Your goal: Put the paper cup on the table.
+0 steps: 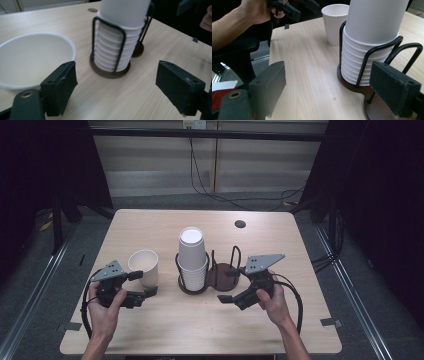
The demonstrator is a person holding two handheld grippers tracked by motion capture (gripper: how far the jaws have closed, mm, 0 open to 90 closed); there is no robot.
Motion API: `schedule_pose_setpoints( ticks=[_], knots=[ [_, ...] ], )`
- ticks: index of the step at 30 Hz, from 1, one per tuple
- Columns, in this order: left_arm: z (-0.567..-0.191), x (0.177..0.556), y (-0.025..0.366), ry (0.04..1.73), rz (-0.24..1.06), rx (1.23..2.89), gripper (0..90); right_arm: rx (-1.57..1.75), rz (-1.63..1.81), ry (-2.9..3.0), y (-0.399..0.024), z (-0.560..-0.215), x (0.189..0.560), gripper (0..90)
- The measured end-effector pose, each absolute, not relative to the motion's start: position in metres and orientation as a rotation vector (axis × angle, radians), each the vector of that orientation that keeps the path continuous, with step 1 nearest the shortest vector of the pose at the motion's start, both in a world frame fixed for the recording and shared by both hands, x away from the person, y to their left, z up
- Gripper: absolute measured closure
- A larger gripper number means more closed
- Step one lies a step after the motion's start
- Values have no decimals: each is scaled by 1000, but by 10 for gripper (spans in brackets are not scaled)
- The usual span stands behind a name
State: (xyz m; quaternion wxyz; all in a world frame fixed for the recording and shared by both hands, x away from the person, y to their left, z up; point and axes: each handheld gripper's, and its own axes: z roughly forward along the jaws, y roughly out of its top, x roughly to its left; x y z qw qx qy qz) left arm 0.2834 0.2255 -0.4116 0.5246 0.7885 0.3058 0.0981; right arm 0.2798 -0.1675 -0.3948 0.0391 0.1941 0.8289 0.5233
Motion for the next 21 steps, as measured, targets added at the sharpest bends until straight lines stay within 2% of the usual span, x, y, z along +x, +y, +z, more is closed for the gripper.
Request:
schedule_pose_setpoints(
  ticks=[4, 10, 14, 21],
  knots=[
    [-408, 272, 208, 645, 246, 1784, 168, 624, 1603, 2508, -172, -395, 279, 136],
    [-412, 257, 182, 548, 239, 1767, 161, 651, 1616, 2476, -180, -395, 274, 135],
    [-416, 251, 171, 547, 190, 1717, 159, 658, 1611, 2485, -179, -397, 272, 135],
    [-430, 246, 166, 564, 221, 1753, 159, 660, 1590, 2467, -180, -394, 265, 136]
  ],
)
